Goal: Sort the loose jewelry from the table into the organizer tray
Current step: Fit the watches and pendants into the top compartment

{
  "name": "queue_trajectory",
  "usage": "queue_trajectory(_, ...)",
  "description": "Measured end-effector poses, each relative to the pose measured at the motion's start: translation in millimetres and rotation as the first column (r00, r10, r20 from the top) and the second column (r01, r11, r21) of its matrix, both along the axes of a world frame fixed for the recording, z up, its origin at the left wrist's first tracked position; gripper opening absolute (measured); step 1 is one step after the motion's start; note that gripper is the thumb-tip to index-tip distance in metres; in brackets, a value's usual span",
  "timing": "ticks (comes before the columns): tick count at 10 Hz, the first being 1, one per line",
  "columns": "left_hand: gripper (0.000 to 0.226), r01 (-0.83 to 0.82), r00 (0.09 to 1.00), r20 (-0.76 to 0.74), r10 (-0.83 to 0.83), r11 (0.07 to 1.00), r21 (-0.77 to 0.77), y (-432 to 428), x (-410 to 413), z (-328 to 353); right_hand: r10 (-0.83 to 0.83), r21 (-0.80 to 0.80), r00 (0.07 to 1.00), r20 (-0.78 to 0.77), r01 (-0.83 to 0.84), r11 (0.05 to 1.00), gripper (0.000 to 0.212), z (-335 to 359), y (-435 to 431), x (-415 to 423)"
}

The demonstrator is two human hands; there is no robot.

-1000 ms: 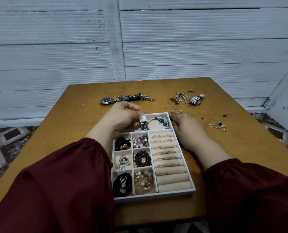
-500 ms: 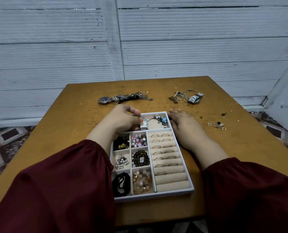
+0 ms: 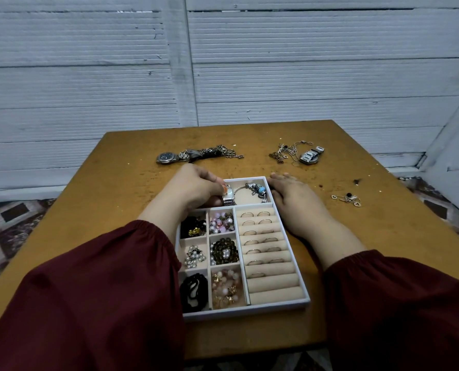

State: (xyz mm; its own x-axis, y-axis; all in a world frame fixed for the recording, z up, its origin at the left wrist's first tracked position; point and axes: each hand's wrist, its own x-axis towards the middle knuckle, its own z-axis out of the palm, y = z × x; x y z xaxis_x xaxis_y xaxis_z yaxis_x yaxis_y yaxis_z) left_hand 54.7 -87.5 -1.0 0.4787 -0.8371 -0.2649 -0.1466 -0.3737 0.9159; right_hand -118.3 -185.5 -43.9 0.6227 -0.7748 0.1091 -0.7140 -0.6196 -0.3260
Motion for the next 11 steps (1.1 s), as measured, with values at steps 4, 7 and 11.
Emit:
queue_trajectory(4,0.006,-0.012,1.000,-0.015,0.012,0.999,-0.036,0.8,3.1,-1.7,-0.005,0.000,1.000,0.000,0.005,1.000,0.043,-1.3,-0.4,0.0)
queue_trajectory(7,0.012,-0.028,1.000,0.014,0.028,0.999,-0.046,-1.8,-0.1,-0.4,-0.002,-0.001,1.000,-0.003,0.002,1.000,0.043,-2.3,-1.8,0.2)
queue_trajectory(11,0.012,-0.086,0.992,0.078,0.096,0.989,-0.122,-6.3,-1.5,-8.2,0.003,0.003,1.000,0.018,-0.003,1.000,0.043,-3.8,-3.1,-0.1)
